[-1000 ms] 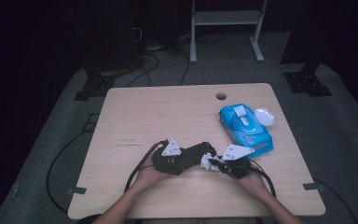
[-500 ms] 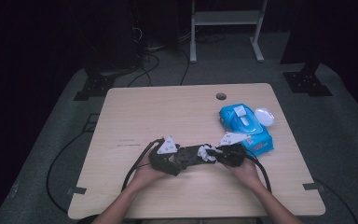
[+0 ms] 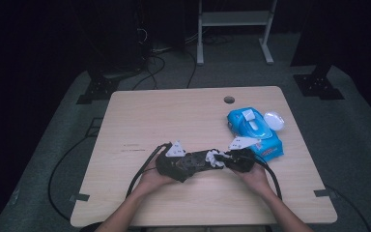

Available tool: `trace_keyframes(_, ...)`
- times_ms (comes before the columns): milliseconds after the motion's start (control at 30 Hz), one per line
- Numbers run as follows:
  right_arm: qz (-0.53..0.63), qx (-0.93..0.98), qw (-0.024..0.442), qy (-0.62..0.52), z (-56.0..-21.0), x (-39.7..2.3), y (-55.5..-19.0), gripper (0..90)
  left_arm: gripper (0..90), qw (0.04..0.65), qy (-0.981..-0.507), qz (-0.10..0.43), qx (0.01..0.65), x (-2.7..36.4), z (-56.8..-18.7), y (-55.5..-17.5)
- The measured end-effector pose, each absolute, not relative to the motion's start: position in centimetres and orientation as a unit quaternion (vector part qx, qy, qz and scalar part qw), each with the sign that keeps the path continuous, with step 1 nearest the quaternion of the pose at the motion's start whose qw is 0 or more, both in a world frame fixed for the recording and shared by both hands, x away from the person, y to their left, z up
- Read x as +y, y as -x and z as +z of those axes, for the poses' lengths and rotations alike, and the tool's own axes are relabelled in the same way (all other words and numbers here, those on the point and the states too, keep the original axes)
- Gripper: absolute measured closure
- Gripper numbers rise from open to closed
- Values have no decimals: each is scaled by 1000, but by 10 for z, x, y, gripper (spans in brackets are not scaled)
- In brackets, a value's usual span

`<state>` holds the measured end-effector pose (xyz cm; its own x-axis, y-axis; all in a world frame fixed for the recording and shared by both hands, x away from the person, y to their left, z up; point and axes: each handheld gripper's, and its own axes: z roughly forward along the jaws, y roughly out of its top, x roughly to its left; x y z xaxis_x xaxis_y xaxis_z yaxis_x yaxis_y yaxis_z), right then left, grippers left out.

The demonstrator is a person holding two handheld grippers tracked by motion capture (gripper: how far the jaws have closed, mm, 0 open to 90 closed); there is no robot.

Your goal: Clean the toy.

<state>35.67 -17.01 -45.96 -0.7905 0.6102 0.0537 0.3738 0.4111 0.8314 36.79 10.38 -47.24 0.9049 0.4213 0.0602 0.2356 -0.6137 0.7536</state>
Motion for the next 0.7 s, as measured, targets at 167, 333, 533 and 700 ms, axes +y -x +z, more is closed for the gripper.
trace_keyframes(167, 453, 829, 125, -303, -459, -172, -358, 825, 204, 400, -893, 105, 175, 102, -473, -367)
trace_keyframes(333, 452, 830, 122, -303, -456, -168, -356, 826, 212, 397, -895, 104, 177, 99, -472, -365)
trace_keyframes(533, 465, 840, 89, -265, -458, -134, -346, 826, 214, 397, -895, 107, 170, 90, -473, -362)
trace_keyframes(700, 451, 846, 98, -268, -455, -138, -349, 826, 214, 403, -892, 101, 177, 91, -473, -362)
